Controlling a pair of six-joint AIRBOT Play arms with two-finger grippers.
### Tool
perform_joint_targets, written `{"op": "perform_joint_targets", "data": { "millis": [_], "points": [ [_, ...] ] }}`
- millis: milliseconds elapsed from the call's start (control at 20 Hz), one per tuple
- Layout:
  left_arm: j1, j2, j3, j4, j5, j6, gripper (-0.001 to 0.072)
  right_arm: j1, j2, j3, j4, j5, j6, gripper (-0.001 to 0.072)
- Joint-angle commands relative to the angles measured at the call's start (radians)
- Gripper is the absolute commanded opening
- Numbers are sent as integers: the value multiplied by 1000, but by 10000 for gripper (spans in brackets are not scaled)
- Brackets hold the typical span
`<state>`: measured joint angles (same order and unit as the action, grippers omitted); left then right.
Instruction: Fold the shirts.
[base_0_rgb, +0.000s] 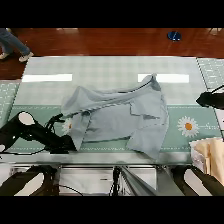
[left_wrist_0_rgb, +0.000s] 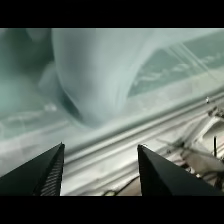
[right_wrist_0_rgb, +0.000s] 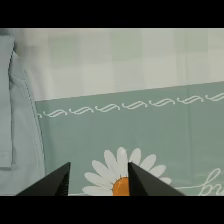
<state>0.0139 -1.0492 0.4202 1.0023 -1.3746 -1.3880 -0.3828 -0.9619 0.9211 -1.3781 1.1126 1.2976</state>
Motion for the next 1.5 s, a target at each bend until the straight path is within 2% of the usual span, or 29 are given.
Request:
{"op": "perform_joint_targets", "data": {
  "millis": [0,200,250,300,350,400,550,750,900,950,1200,1300,1450],
  "points": [
    [-23,-42,-3,-37,163,-23,555,-1,1,-1,0,10,-2,454],
    [-23,-46,-3,-80,266,-24,538,-1,1,-1,0,14,-3,453],
    [-23,-52,-4,-80,264,-24,404,-1,1,-1,0,14,-2,453],
    [-23,-59,-3,-81,255,-20,188,-1,1,-1,0,14,-2,453],
    [-23,-66,-3,-94,233,26,87,-1,1,-1,0,14,-2,452],
    [-23,-67,-3,-106,204,79,27,-1,1,-1,-1,16,-2,452],
    [-18,-66,-3,-105,116,137,26,-1,1,-1,-10,26,-1,452],
    [-18,-58,-3,-106,80,139,25,-53,-6,-11,17,91,3,486],
    [-18,-26,-3,-113,71,150,25,-192,-36,-95,201,123,-30,490],
    [-18,-12,-3,-117,71,151,26,-227,-54,-138,286,146,-57,523],
    [-18,8,-3,-124,72,150,26,-250,-192,-269,509,192,-167,543],
    [-18,8,-3,-124,72,150,26,-250,-248,-270,563,180,-189,541],
    [-18,8,-3,-125,72,150,26,-227,-294,-271,553,116,-191,537]
  ]
}}
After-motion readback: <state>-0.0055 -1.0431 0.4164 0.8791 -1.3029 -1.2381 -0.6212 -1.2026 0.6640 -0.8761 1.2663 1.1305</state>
